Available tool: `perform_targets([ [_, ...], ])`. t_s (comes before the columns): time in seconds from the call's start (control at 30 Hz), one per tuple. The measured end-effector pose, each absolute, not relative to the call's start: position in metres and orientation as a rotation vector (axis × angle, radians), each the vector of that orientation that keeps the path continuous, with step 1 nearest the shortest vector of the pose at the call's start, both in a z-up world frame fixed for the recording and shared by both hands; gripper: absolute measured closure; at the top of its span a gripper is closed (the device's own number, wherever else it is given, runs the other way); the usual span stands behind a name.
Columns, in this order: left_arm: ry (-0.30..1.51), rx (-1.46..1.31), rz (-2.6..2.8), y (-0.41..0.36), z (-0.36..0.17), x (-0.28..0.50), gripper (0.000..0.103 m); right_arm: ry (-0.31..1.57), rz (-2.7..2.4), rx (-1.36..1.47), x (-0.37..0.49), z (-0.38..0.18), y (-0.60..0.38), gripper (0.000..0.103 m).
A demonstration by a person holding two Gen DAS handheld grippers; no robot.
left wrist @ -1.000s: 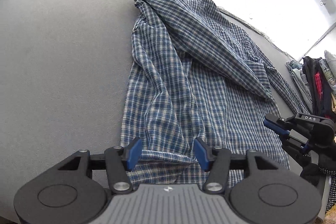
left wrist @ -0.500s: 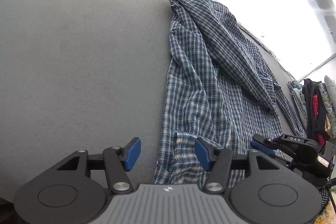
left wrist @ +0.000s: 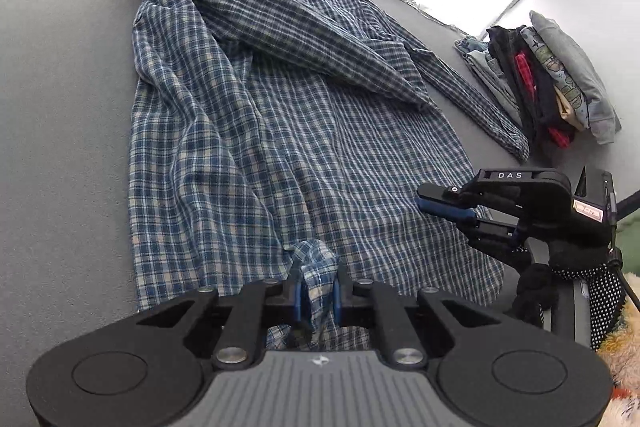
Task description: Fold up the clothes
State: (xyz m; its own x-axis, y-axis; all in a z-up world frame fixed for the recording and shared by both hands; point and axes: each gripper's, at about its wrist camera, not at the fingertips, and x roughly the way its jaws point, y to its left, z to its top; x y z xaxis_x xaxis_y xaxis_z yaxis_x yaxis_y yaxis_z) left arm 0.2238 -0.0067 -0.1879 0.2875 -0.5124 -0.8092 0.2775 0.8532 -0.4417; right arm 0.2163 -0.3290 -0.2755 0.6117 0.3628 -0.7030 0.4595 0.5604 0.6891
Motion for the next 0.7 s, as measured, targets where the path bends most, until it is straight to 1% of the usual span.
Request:
perform_targets([
  [0.03, 1.212, -0.201, -0.580, -0.018, -0.193, 0.223, 0.070, 0.953, -0.075, 1.022, 0.215, -0.276, -0.332, 0.090],
  [0.07, 1.266, -0.164, -0.615, -0.030, -0.200, 0.221, 0.061, 0.953, -0.082, 1.030, 0.214, -0.278, -0.334, 0.090],
  [0.13, 1.326, -0.087, -0.641, -0.047, -0.210, 0.216, 0.060, 0.953, -0.089, 1.045, 0.213, -0.281, -0.339, 0.090],
  [0.23, 1.309, -0.056, -0.638, -0.052, -0.209, 0.210, 0.060, 0.954, -0.088, 1.047, 0.212, -0.282, -0.342, 0.090],
  [0.33, 1.237, -0.131, -0.564, -0.038, -0.198, 0.212, 0.056, 0.960, -0.077, 1.027, 0.211, -0.281, -0.343, 0.090],
  [0.4, 1.224, -0.170, -0.482, -0.026, -0.197, 0.215, 0.056, 0.967, -0.069, 1.016, 0.210, -0.282, -0.343, 0.090],
  [0.5, 1.281, -0.198, -0.342, -0.015, -0.209, 0.223, 0.056, 0.974, -0.064, 1.023, 0.211, -0.284, -0.344, 0.091],
  [0.7, 1.320, -0.198, -0.302, -0.015, -0.215, 0.227, 0.056, 0.987, -0.060, 1.029, 0.218, -0.283, -0.344, 0.090],
])
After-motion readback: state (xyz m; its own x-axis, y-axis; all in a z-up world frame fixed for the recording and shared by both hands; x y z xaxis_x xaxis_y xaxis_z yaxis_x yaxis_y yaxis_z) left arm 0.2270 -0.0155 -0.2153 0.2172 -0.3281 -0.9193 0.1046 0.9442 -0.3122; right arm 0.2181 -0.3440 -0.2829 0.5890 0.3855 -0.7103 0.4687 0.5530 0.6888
